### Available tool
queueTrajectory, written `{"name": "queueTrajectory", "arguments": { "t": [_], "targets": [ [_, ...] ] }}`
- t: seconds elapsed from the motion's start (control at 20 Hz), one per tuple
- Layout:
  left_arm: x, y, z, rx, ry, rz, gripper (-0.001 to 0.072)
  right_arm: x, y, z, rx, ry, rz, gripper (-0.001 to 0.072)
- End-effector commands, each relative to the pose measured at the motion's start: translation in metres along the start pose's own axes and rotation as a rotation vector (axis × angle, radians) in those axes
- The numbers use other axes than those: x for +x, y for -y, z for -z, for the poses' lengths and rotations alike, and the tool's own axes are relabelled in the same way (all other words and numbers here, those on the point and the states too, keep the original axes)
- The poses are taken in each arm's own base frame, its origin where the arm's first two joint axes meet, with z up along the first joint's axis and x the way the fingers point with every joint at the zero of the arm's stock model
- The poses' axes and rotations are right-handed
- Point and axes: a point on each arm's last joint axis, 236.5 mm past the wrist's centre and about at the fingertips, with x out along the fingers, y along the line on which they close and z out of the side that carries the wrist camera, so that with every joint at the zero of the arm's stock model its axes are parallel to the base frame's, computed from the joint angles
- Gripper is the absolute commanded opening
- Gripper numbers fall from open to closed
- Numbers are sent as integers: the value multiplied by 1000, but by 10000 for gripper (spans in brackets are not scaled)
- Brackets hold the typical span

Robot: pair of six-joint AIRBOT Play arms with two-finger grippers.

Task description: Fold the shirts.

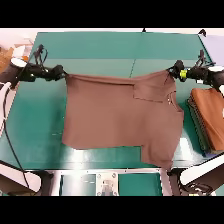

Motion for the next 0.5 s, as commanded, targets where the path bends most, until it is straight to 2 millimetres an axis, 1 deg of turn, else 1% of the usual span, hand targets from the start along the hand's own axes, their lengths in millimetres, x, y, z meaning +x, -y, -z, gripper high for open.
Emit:
{"name": "queueTrajectory", "arguments": {
  "t": [0.0,0.05,0.1,0.2,0.25,0.35,0.45],
  "targets": [
    [-10,1,-43,-2,113,-18,21,-1,-21,-36,-36,62,-38,26],
    [-10,0,-48,-9,133,-19,21,-2,-23,-38,-38,69,-40,26],
    [-10,0,-48,-11,134,-20,21,-2,-22,-38,-35,68,-38,26],
    [-7,-1,-43,-14,114,-14,21,-1,-19,-35,-44,55,-27,26],
    [-6,0,-36,-12,87,-7,21,-1,-17,-31,-54,36,-20,26],
    [-5,2,-19,7,14,-4,21,-4,-9,-13,-83,-46,3,26],
    [-6,0,8,19,-102,-9,21,-15,12,9,-99,-155,58,25]
  ]
}}
